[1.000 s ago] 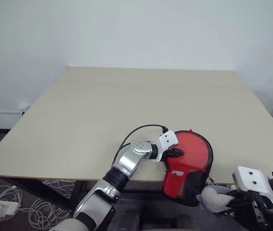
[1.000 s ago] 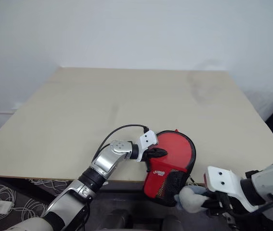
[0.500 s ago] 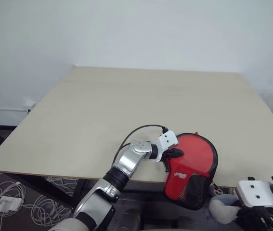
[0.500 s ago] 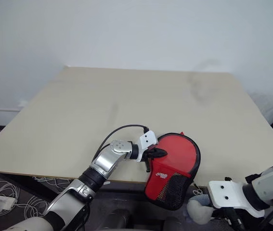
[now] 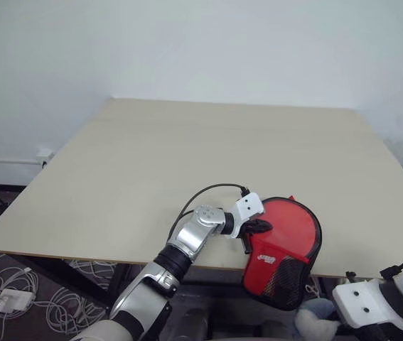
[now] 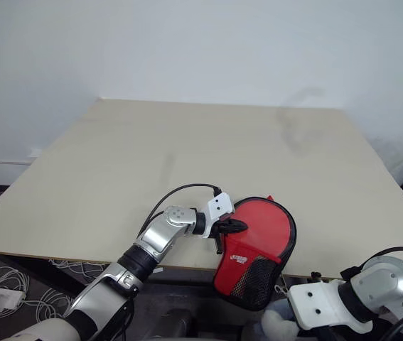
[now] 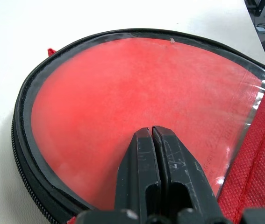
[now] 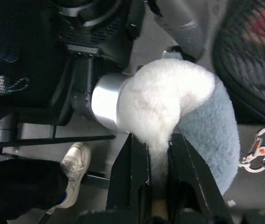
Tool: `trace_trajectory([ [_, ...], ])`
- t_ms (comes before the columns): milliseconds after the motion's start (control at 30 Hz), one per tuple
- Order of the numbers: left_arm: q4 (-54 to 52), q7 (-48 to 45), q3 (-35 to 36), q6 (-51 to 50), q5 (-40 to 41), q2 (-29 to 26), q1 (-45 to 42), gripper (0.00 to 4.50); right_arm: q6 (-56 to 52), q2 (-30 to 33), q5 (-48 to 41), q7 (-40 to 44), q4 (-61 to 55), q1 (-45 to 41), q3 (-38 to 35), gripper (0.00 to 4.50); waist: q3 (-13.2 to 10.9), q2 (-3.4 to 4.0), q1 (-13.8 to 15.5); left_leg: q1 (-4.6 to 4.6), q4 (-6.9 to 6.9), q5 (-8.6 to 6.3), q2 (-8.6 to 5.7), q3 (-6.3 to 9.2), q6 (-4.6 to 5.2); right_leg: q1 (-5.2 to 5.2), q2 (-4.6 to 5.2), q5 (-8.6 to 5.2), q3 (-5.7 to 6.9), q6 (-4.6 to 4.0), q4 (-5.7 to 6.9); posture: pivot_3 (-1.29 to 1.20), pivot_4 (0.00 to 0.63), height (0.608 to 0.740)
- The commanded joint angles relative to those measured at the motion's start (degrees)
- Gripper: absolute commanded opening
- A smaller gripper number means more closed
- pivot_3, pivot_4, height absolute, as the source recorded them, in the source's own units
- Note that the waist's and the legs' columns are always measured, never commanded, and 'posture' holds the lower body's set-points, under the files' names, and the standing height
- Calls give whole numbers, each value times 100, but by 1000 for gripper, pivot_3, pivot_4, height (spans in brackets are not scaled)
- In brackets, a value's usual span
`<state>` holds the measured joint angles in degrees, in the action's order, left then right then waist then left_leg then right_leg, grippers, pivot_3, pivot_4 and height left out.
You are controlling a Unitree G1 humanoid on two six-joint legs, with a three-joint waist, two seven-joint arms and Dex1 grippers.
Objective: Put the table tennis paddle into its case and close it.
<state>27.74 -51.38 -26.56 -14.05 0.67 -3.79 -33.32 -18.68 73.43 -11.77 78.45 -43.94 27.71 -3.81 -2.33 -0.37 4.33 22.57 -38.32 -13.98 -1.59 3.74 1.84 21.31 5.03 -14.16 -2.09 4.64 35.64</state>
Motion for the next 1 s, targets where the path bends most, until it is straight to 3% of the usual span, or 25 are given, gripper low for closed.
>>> trace_trajectory([
  [33, 382, -34, -215, -180, -301, -121, 126, 0, 24, 133, -41, 160, -243, 180, 107, 11, 1, -1, -2, 0, 0, 0, 1, -1, 0, 0, 0, 0, 0, 0, 0, 0, 0, 740],
  [567, 324, 38, -215, -235, -299, -86, 218, 0, -493, 150, -508, 131, -1082, 173, 21, 11, 26, -6, -39, -4, -3, 0, 7, -2, -1, 0, -1, 0, -2, -1, 5, 0, 0, 740],
  [733, 334, 123, -168, -233, -287, -58, 210, 0, -832, 30, -1156, 127, -1158, -152, -127, 11, 28, -7, -39, -4, -4, 0, 11, -2, -1, 0, -1, 0, -2, -1, 5, 0, 0, 740],
  [1000, 202, 161, -9, -248, -213, -173, 254, 0, -1952, -412, -2946, -364, -406, -1776, -475, 2716, 28, -11, -67, -8, -10, -1, 18, -2, -2, -1, -2, 8, -3, -8, 9, 0, 0, 740],
])
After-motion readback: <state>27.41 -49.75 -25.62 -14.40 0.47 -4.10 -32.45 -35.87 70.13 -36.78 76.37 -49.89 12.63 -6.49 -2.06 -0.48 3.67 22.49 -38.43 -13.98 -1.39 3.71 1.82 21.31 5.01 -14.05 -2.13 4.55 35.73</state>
